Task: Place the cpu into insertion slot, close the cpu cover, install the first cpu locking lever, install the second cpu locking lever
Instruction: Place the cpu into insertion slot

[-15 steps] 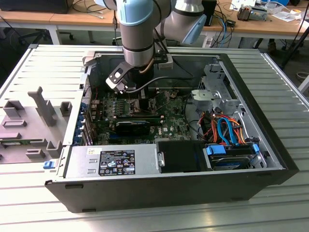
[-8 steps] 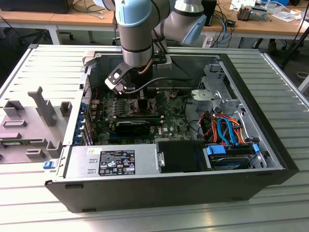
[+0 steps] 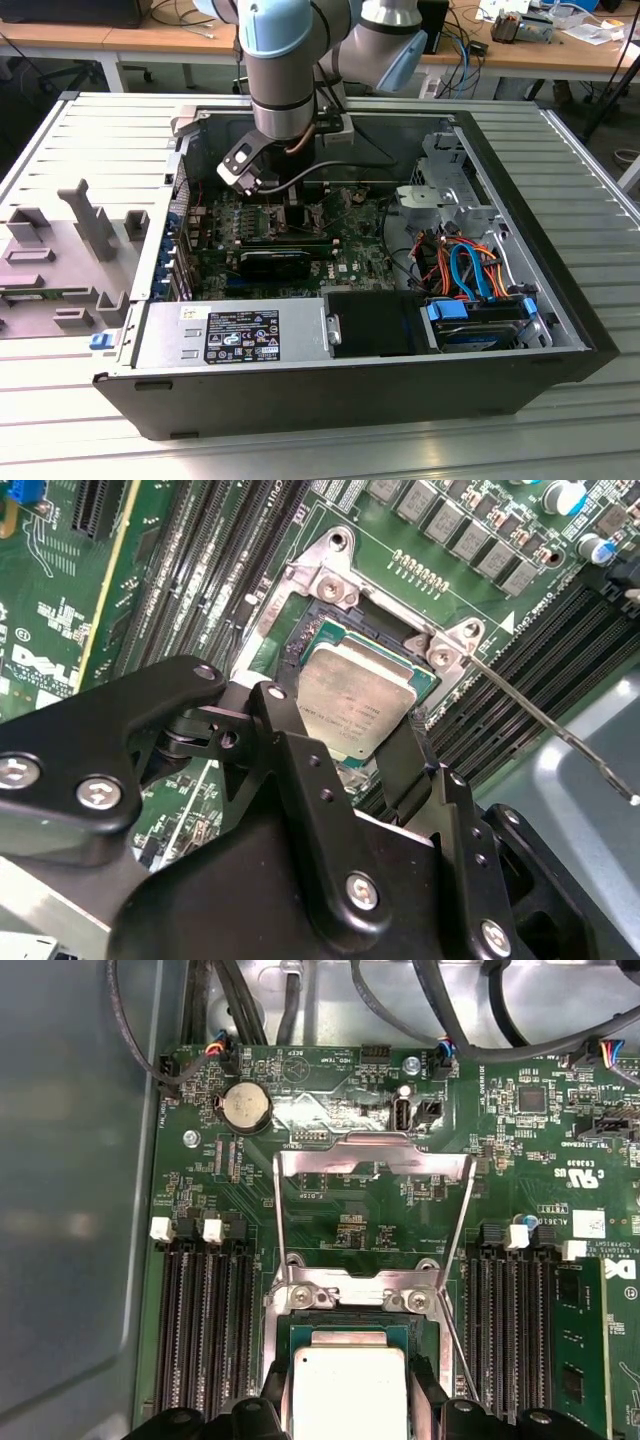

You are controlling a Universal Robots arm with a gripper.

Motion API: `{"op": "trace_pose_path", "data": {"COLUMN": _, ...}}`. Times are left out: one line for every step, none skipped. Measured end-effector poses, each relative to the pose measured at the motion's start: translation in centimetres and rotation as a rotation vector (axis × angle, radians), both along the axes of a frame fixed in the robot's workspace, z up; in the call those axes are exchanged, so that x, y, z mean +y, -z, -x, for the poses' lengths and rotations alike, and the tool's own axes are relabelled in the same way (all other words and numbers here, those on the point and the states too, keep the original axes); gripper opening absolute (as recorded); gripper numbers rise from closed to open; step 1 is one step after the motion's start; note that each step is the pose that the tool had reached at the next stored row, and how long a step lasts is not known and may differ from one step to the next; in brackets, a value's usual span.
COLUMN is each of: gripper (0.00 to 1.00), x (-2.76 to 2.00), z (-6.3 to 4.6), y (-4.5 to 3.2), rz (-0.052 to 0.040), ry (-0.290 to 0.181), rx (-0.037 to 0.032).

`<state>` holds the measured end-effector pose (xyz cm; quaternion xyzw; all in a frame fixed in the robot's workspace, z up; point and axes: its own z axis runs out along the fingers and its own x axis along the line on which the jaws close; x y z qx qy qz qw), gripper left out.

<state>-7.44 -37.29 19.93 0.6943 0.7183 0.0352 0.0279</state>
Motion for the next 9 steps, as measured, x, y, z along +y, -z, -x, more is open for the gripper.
{"op": "trace_pose_path", "data": {"gripper": 0.55, "x": -0.01, "z": 0.0, "y": 0.02, "rz": -0.0002, "ry": 0.002, "rx": -0.0002}}
{"op": "trace_pose_path", "data": {"gripper": 0.55, "x": -0.03, "z": 0.01, "y": 0.02, "rz": -0.0003, "ry": 0.004, "rx": -0.0002}}
{"op": "trace_pose_path", "data": {"gripper": 0.55, "x": -0.06, "z": 0.01, "y": 0.02, "rz": -0.0003, "ry": 0.006, "rx": -0.0002}}
{"op": "trace_pose_path", "data": {"gripper": 0.55, "x": -0.09, "z": 0.0, "y": 0.02, "rz": -0.0002, "ry": 0.007, "rx": -0.0001}}
{"op": "trace_pose_path", "data": {"gripper": 0.55, "x": -0.13, "z": 0.0, "y": 0.03, "rz": -0.0002, "ry": 0.009, "rx": -0.0002}}
{"op": "trace_pose_path", "data": {"gripper": 0.55, "x": -0.14, "z": 0.0, "y": 0.03, "rz": -0.0003, "ry": 0.01, "rx": -0.0002}}
{"op": "trace_pose_path", "data": {"gripper": 0.55, "x": -0.15, "z": -0.02, "y": 0.03, "rz": 0.0, "ry": 0.01, "rx": -0.0001}}
{"op": "trace_pose_path", "data": {"gripper": 0.55, "x": -0.16, "z": -0.05, "y": 0.03, "rz": 0.0, "ry": 0.011, "rx": -0.0001}}
{"op": "trace_pose_path", "data": {"gripper": 0.55, "x": -0.16, "z": -0.09, "y": 0.04, "rz": -0.0001, "ry": 0.011, "rx": -0.0001}}
